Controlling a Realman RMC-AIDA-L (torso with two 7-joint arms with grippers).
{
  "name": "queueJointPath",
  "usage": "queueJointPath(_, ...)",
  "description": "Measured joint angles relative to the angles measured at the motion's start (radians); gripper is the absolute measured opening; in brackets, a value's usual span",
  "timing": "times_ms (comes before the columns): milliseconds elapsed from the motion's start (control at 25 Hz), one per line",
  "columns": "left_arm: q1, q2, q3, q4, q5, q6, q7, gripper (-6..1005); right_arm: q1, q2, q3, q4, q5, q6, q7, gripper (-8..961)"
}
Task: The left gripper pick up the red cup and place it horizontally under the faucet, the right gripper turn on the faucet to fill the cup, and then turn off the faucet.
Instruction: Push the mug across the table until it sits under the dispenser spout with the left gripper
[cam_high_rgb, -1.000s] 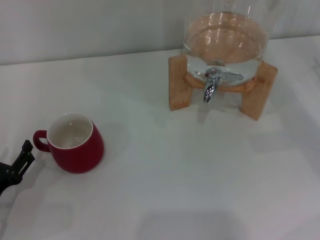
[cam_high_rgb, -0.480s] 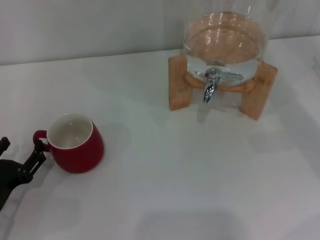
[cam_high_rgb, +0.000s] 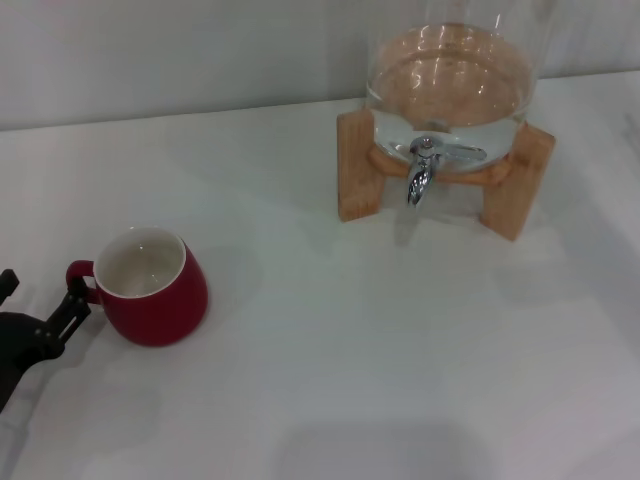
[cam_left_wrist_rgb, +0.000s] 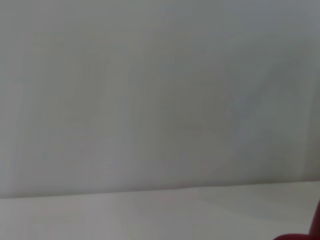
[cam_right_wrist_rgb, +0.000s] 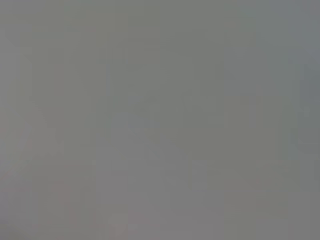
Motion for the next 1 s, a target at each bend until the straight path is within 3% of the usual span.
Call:
queueJointPath(560, -0.035, 0.004, 0.0, 0.003, -0.001, 0.049, 0.0, 875, 0.0, 0.001, 0.0, 0.004, 0.0, 0.002, 0.0, 674)
queueJointPath(1000, -0.045, 0.002, 0.0, 0.002, 0.0, 0.054, 0.0, 741, -0.008, 0.003, 0.0, 0.015, 0.0, 0.018, 0.0, 674)
